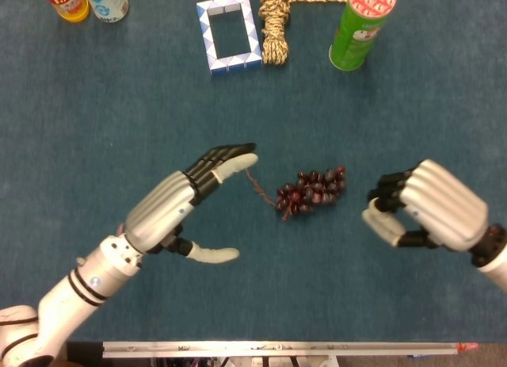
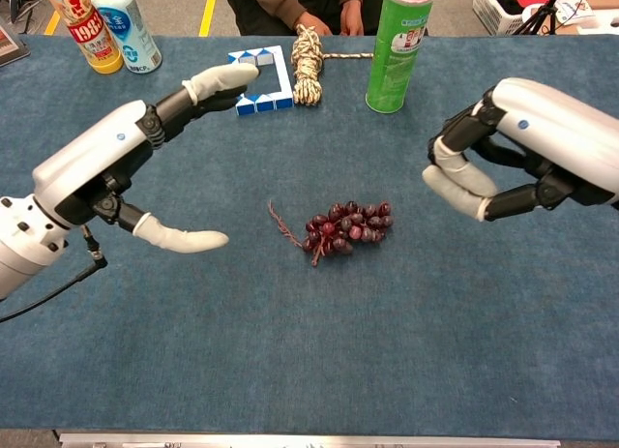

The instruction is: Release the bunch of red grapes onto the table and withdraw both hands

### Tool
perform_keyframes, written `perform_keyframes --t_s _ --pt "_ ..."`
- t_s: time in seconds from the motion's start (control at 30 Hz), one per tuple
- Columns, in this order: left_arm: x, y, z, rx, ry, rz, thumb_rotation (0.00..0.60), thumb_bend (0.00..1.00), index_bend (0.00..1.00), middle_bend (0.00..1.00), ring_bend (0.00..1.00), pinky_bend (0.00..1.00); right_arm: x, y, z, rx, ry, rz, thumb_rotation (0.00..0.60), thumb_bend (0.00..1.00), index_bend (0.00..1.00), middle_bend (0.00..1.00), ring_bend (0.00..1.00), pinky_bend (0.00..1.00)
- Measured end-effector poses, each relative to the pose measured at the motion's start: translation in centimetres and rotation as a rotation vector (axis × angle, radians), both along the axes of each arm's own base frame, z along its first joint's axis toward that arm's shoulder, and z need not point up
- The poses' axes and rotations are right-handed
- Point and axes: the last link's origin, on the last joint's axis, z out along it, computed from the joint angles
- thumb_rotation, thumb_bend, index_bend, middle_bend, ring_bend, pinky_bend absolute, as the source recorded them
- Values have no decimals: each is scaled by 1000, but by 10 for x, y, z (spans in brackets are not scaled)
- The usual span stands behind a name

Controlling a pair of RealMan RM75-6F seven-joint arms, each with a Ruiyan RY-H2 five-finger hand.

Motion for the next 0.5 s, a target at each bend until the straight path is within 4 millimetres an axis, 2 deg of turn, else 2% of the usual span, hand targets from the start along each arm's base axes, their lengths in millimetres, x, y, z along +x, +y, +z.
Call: perform_keyframes --t_s 0.27,0.5 --pt "-32 -2 15 78 133 94 600 141 0 0 0 39 -28 0 35 -117 31 -87 600 701 707 761 652 914" --pt "-64 -5 42 167 280 175 600 141 0 0 0 39 -61 4 60 -213 82 -165 600 701 707 760 648 914"
